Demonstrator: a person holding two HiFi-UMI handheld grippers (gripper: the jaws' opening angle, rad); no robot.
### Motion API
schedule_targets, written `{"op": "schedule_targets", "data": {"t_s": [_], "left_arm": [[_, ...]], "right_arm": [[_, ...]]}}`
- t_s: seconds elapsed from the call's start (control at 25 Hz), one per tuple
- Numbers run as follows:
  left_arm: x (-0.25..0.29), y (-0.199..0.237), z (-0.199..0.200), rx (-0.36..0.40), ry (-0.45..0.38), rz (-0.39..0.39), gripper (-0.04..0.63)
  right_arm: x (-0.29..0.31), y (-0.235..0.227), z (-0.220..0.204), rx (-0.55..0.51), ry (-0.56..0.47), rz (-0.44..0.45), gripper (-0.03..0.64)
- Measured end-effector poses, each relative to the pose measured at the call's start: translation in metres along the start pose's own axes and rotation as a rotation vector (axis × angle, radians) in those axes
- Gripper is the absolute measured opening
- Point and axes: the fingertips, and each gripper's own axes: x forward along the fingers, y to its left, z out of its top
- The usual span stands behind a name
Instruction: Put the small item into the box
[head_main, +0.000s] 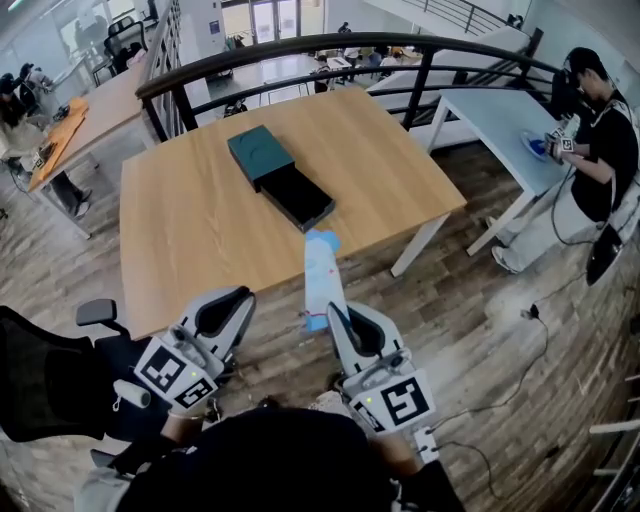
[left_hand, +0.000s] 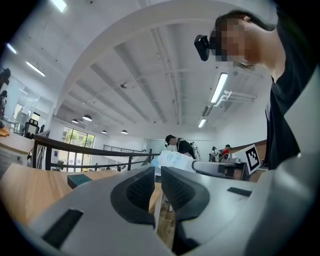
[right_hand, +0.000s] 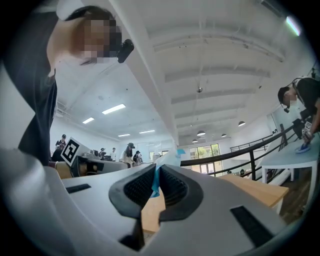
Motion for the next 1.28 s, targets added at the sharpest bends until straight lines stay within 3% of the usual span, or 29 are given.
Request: {"op": "schedule_targets", "data": {"t_s": [0.28, 0.64, 0.84, 1.28], "left_arm": [[0.053, -0.015, 0.001, 0.013, -0.019, 0.05, 0.026], [0.108, -0.035, -0.003, 0.019, 0.015, 0.114, 0.026], [0.123, -0.041, -0.008, 0.018, 0.04, 0.144, 0.026], [0.148, -0.009, -0.014, -0.016, 0.019, 0.199, 0.026]], "right_arm": [[-0.009, -0.059, 0.001, 0.01, 0.005, 0.063, 0.028], [-0.026, -0.126, -0.005, 0.035, 0.035, 0.114, 0.028], [-0.029, -0.146, -0.009, 0.046, 0.045, 0.145, 0.028], [0.0, -0.171, -0.022, 0.048, 0.04, 0.206, 0.028]]}}
